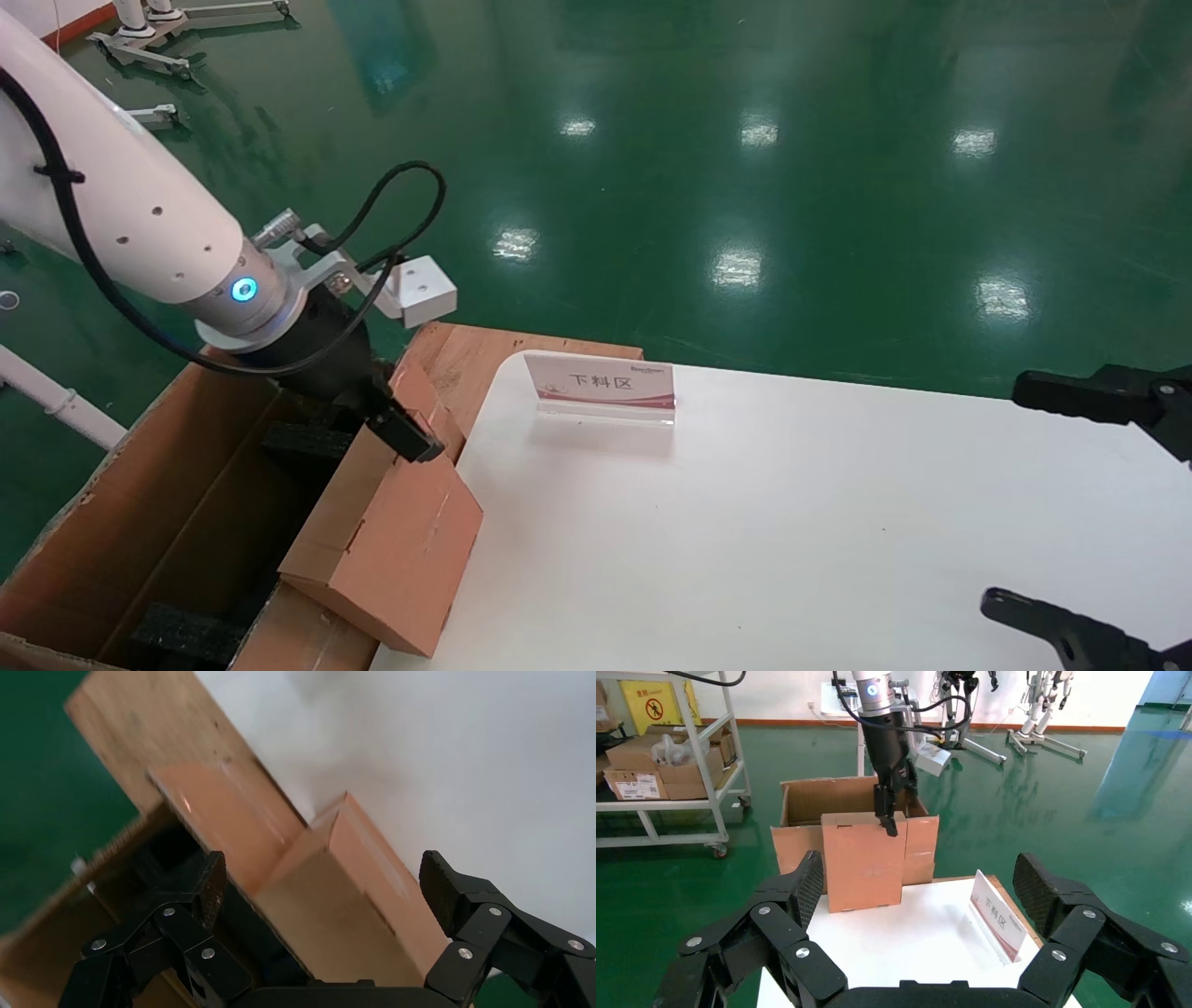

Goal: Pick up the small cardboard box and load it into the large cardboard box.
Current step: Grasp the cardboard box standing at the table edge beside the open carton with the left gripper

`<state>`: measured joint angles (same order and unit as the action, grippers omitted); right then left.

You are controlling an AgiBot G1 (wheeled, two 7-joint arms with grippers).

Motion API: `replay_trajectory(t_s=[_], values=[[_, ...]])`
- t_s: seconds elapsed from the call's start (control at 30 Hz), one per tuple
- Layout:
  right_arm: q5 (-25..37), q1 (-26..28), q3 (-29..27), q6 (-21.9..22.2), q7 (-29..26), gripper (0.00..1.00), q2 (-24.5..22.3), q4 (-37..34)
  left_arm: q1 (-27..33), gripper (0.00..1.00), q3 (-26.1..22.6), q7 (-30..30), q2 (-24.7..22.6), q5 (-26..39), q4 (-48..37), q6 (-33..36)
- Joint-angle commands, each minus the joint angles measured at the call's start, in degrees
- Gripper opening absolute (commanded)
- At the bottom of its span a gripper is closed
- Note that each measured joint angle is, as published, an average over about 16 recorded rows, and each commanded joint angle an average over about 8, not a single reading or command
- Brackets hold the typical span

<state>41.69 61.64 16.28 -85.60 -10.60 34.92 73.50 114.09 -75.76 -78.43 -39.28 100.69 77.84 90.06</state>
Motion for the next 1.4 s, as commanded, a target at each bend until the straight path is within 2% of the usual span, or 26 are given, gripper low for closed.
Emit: replay_trajectory(t_s=[0.03,0.7,1.07,1.4], values=[[-0.01,0.00,0.01,0.00,0.00,1.00,0.00,0.00,1.09,1.00,-1.94,-1.62,0.22,-0.30,0.00,-0.01],[-0.06,0.02,0.09,0.04,0.04,1.00,-0.04,0.00,7.75,1.00,-16.22,-6.29,0.86,-7.73,-0.05,-0.80],[-0.09,0.03,0.13,0.06,0.07,1.00,-0.05,0.00,8.62,1.00,-19.78,-6.98,1.80,-11.62,-0.03,-1.98],[-0.11,0.02,0.13,0.09,0.08,1.00,-0.07,-0.02,8.77,1.00,-20.83,-6.47,2.18,-13.51,-0.06,-3.13]])
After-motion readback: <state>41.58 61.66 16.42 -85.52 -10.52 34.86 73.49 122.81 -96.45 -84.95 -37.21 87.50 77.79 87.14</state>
